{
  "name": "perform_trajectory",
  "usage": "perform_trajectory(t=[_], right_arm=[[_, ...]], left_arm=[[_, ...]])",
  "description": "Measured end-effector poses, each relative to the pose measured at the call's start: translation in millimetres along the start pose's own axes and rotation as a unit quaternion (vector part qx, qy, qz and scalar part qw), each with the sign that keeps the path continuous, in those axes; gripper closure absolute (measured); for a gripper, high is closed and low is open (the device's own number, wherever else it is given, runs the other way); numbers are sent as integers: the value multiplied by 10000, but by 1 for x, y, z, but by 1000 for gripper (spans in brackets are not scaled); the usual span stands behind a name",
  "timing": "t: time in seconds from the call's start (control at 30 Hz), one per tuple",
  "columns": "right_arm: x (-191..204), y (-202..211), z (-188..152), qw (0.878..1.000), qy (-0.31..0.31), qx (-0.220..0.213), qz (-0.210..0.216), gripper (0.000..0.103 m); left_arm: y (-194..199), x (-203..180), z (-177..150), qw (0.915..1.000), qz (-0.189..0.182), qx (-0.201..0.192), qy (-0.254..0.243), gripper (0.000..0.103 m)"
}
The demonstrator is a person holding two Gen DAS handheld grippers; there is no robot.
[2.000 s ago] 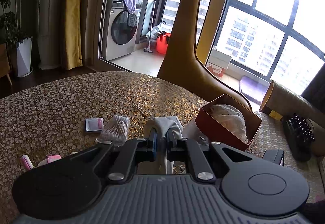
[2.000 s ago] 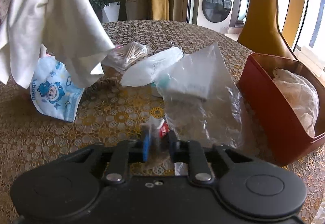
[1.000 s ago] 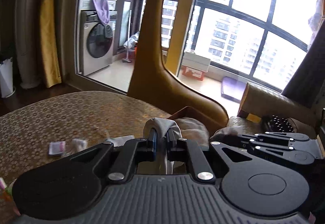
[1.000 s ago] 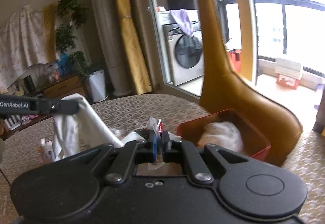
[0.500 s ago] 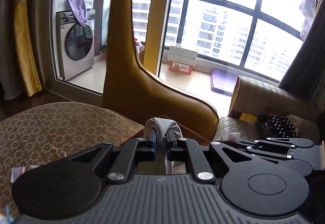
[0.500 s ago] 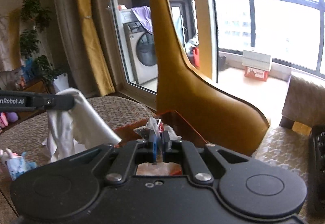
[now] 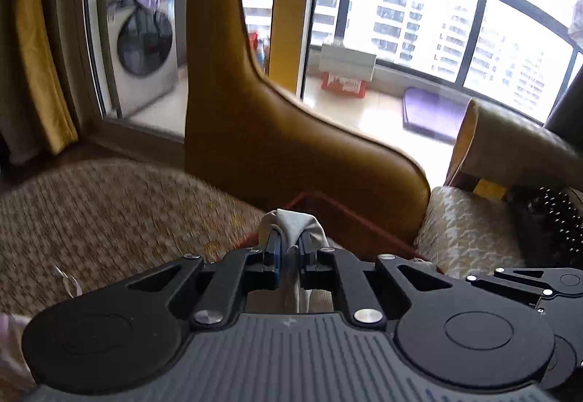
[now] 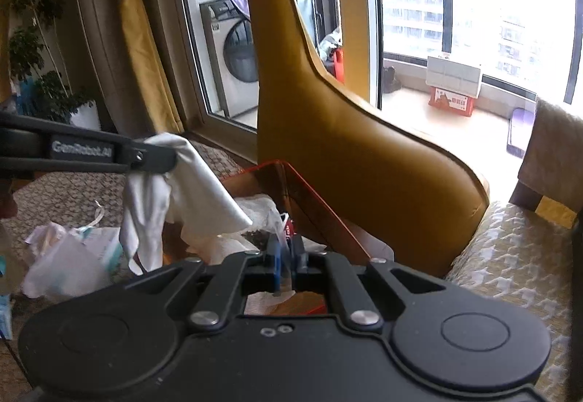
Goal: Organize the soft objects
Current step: 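Carry the white cloth with the left tool while the right tool carries the bag to the red box, then open the left tool over the red box while the right tool releases the bag into it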
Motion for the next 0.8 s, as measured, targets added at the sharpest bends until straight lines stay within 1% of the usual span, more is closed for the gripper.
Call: perform_trajectory(t=[0.17, 0.43, 0.6, 0.8], right_arm=[[4, -23, -5, 9996, 139, 227, -44, 99], [12, -36, -8, 9986, 283, 438, 13, 99], [10, -39, -13, 9983, 251, 526, 33, 97], [9, -30, -12, 9984, 312, 463, 40, 91]], left_arm=[[-28, 5, -12, 9992, 65, 382, 72, 94], [-48, 6, -28, 9972, 112, 734, -121, 94], [-49, 6, -34, 9960, 212, 841, -191, 92], [-39, 7, -32, 9969, 94, 774, -94, 91]])
Point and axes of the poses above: each gripper's, at about its wrist camera, not at the fingertips, and y roughly against the way its jaws point, x to its left, z to its top, the point moved 2 cm from there along -y, roughly the way its jaws point, and after that the axes turned 8 degrees about y, right-handed, at the moved point
